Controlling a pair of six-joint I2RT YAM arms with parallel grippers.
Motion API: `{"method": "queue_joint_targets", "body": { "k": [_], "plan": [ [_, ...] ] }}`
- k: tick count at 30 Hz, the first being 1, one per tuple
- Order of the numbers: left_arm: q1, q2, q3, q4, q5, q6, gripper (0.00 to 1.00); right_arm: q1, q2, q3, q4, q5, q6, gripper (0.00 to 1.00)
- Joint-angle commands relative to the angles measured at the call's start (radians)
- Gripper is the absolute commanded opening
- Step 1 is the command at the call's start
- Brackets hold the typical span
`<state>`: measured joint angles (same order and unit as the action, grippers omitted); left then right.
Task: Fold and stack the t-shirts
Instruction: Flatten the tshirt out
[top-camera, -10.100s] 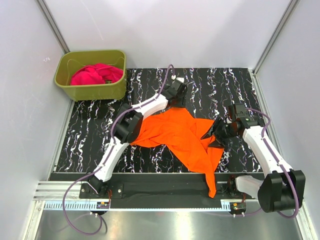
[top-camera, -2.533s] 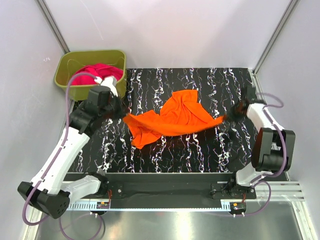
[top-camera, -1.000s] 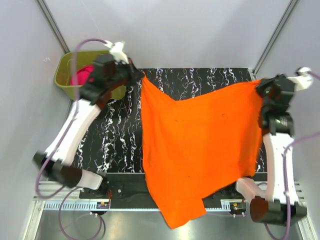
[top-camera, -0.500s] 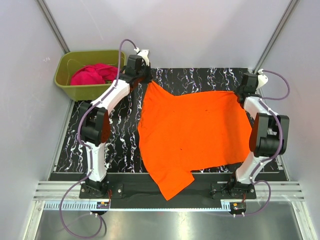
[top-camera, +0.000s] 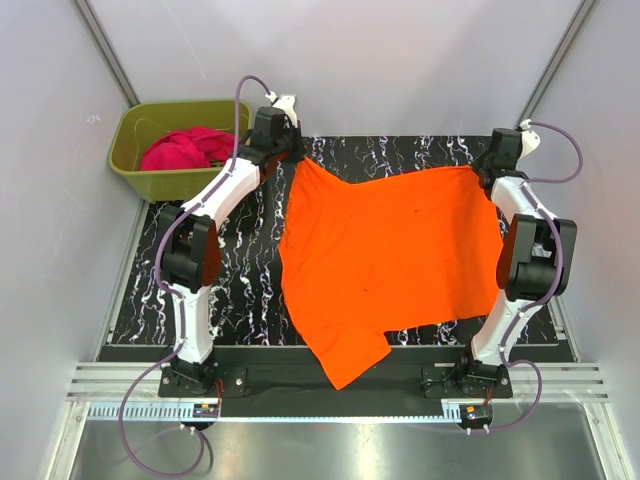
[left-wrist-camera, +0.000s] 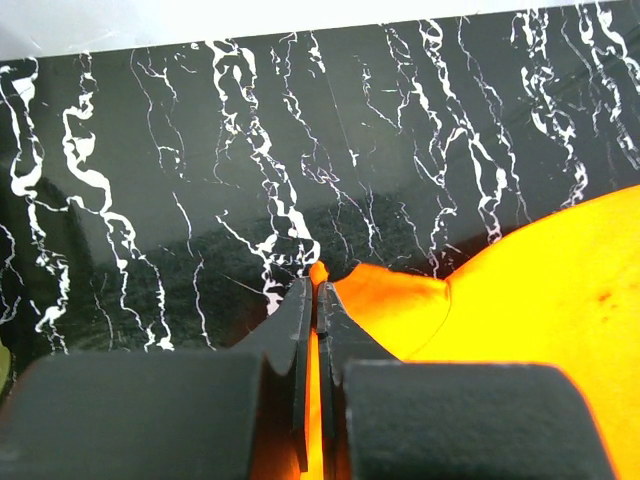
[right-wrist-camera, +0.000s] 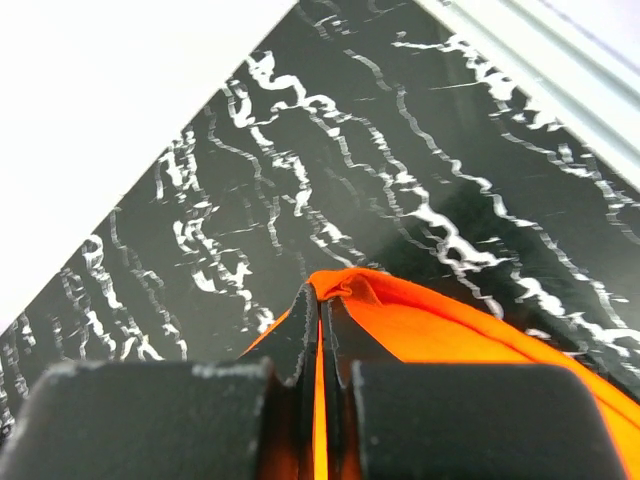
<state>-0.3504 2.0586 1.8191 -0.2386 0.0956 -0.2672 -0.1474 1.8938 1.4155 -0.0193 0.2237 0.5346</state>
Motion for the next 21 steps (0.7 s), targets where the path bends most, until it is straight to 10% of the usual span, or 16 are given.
{"method": "queue_joint_targets", "body": {
  "k": [1,21],
  "plan": [
    [0.004,-0.069,0.019,0.047,-0.025,-0.035,0.0,-0.03,-0.015,0.054,-0.053,0.055,-0.033,0.0],
    [-0.133,-0.228,-0.147,-0.08,-0.053,-0.153,0.0,-0.052,0.034,0.229,-0.452,-0.136,0.044,0.0]
  ]
}}
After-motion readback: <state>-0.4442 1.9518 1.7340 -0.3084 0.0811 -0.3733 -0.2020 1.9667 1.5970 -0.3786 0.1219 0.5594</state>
